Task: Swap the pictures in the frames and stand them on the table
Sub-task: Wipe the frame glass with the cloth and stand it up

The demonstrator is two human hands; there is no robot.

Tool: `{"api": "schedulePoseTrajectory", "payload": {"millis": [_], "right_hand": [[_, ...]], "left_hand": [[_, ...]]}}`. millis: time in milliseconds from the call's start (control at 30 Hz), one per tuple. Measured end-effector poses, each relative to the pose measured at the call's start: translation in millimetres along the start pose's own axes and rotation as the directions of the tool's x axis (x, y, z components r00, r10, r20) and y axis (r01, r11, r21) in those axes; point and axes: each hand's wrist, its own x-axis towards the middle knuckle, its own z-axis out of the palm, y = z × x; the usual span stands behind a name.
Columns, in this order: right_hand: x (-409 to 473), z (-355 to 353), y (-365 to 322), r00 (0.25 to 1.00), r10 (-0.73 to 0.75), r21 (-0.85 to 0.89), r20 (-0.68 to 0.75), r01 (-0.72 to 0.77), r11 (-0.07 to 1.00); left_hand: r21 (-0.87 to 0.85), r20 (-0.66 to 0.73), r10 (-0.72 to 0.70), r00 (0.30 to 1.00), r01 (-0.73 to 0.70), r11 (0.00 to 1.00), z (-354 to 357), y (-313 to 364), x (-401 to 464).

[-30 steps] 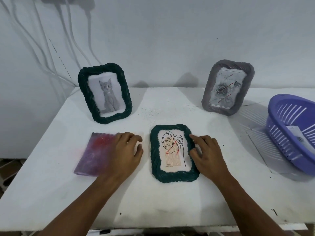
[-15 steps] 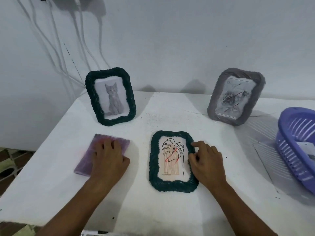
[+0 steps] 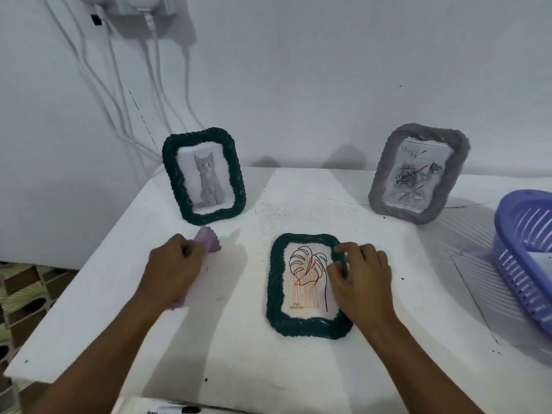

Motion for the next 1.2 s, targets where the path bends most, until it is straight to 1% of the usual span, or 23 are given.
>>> {"api": "schedulePoseTrajectory", "payload": {"millis": [33, 100, 133, 200, 267, 333, 400, 433, 500, 567, 600, 633, 667, 767, 800, 900, 933, 967, 1033, 1067, 1100, 1133, 1200], "right_hand": [[-1, -3, -14, 0.999, -0.027, 0.111, 0.023, 0.025, 0.993], [-6, -9, -46, 0.986, -0.09, 0.396, 0.139, 0.029, 0.918], [-8, -11, -63, 0.969, -0.133, 0.493, 0.208, 0.014, 0.87], [-11, -9, -94, 0.923, -0.23, 0.591, 0.309, 0.003, 0.807], [-13, -5, -120, 0.879, -0.285, 0.662, 0.382, -0.045, 0.748], [-10, 1, -138, 0.831, -0.285, 0.687, 0.477, -0.151, 0.711], [-7, 9, -147, 0.818, -0.241, 0.676, 0.522, -0.225, 0.701], [-4, 14, -148, 0.82, -0.197, 0.679, 0.538, -0.282, 0.677], [1, 18, -148, 0.795, -0.101, 0.689, 0.598, -0.445, 0.572], [4, 19, -144, 0.744, -0.073, 0.706, 0.664, -0.592, 0.389], [5, 18, -141, 0.723, -0.083, 0.709, 0.685, -0.637, 0.301], [5, 16, -139, 0.715, -0.091, 0.71, 0.693, -0.656, 0.257], [5, 15, -137, 0.714, -0.096, 0.712, 0.694, -0.659, 0.244], [7, 15, -134, 0.735, -0.094, 0.73, 0.671, -0.634, 0.257], [7, 16, -134, 0.747, -0.087, 0.737, 0.659, -0.618, 0.275], [9, 20, -132, 0.792, -0.042, 0.743, 0.609, -0.551, 0.379], [9, 22, -131, 0.809, -0.023, 0.748, 0.587, -0.532, 0.396], [9, 22, -130, 0.822, -0.005, 0.758, 0.569, -0.523, 0.39], [10, 22, -128, 0.837, 0.009, 0.776, 0.548, -0.512, 0.368], [10, 21, -127, 0.84, 0.001, 0.778, 0.543, -0.503, 0.376], [10, 22, -125, 0.843, -0.008, 0.772, 0.537, -0.488, 0.407], [8, 24, -125, 0.848, -0.01, 0.757, 0.53, -0.467, 0.457], [5, 30, -124, 0.867, -0.003, 0.704, 0.498, -0.403, 0.584]], "left_hand": [[-0.05, 0.007, -0.044, 0.999, 0.044, 0.998, -9, -1, 2], [-0.181, 0.022, -0.102, 0.995, 0.104, 0.978, -25, -4, 8], [-0.287, 0.035, -0.131, 0.991, 0.135, 0.948, -31, -5, 10], [-0.491, 0.1, -0.198, 0.975, 0.221, 0.843, -41, -4, 11], [-0.623, 0.198, -0.213, 0.957, 0.291, 0.726, -47, -1, 10], [-0.711, 0.307, -0.194, 0.932, 0.36, 0.604, -51, 0, 8], [-0.77, 0.447, -0.128, 0.885, 0.454, 0.448, -53, -1, 7], [-0.78, 0.511, -0.082, 0.855, 0.502, 0.374, -54, 1, 5], [-0.781, 0.574, -0.016, 0.819, 0.553, 0.289, -53, 2, 4], [-0.789, 0.581, 0.022, 0.813, 0.557, 0.261, -50, 3, 6], [-0.797, 0.566, 0.024, 0.824, 0.539, 0.272, -49, 5, 6], [-0.803, 0.559, 0.045, 0.828, 0.527, 0.279, -50, 7, 4], [-0.802, 0.558, 0.059, 0.828, 0.519, 0.298, -49, 8, 4], [-0.799, 0.576, 0.124, 0.808, 0.523, 0.298, -46, 16, 0], [-0.795, 0.578, 0.123, 0.807, 0.522, 0.309, -45, 16, 0], [-0.775, 0.583, 0.125, 0.803, 0.504, 0.381, -43, 16, 2], [-0.771, 0.572, 0.114, 0.812, 0.485, 0.412, -41, 15, 3], [-0.772, 0.54, 0.1, 0.836, 0.444, 0.454, -36, 12, 6], [-0.736, 0.383, 0.034, 0.923, 0.282, 0.616, -27, 6, 11], [-0.686, 0.293, 0.013, 0.956, 0.201, 0.699, -23, 2, 11], [-0.631, 0.23, 0.022, 0.973, 0.132, 0.764, -19, -2, 11], [-0.581, 0.204, 0.039, 0.978, 0.089, 0.809, -16, -6, 11], [-0.461, 0.195, 0.065, 0.979, 0.033, 0.887, -7, -17, 12]]}}
